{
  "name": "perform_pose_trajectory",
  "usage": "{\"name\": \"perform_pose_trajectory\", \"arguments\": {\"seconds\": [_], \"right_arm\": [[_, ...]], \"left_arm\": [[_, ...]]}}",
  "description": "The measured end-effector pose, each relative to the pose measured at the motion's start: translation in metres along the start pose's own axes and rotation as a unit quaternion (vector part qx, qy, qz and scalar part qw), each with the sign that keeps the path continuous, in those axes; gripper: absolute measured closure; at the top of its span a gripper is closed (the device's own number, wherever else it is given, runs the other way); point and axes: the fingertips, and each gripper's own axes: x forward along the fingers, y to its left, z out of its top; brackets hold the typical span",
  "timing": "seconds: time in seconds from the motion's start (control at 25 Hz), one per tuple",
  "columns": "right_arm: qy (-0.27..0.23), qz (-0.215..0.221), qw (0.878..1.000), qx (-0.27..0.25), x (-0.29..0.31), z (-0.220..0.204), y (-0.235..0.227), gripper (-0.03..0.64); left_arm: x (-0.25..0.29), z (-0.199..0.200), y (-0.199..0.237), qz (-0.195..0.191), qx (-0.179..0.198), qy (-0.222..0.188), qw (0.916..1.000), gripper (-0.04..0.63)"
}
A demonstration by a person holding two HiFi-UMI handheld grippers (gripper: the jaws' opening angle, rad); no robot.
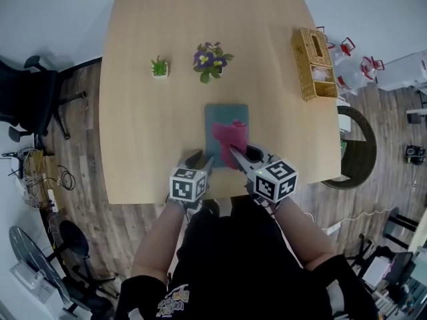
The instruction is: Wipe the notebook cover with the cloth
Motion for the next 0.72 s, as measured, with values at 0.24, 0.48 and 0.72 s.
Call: {"name": "perform_pose_trajectory", "arguments": {"seconds": [0.24,0.48,0.72], "right_arm": [[0.038,0.021,0.999,0.005,0.014,-0.024,-0.006,0.545],[0.070,0.023,0.997,0.022,0.026,-0.052,-0.007,0.545],[0.117,0.013,0.993,0.026,0.040,-0.087,-0.001,0.545]], "left_arm": [[0.006,-0.003,0.003,0.022,0.002,0.011,0.9997,0.446],[0.007,-0.004,0.004,0.029,0.008,0.011,0.9995,0.453],[0.007,-0.004,0.003,0.030,0.008,0.010,0.9995,0.456]]}}
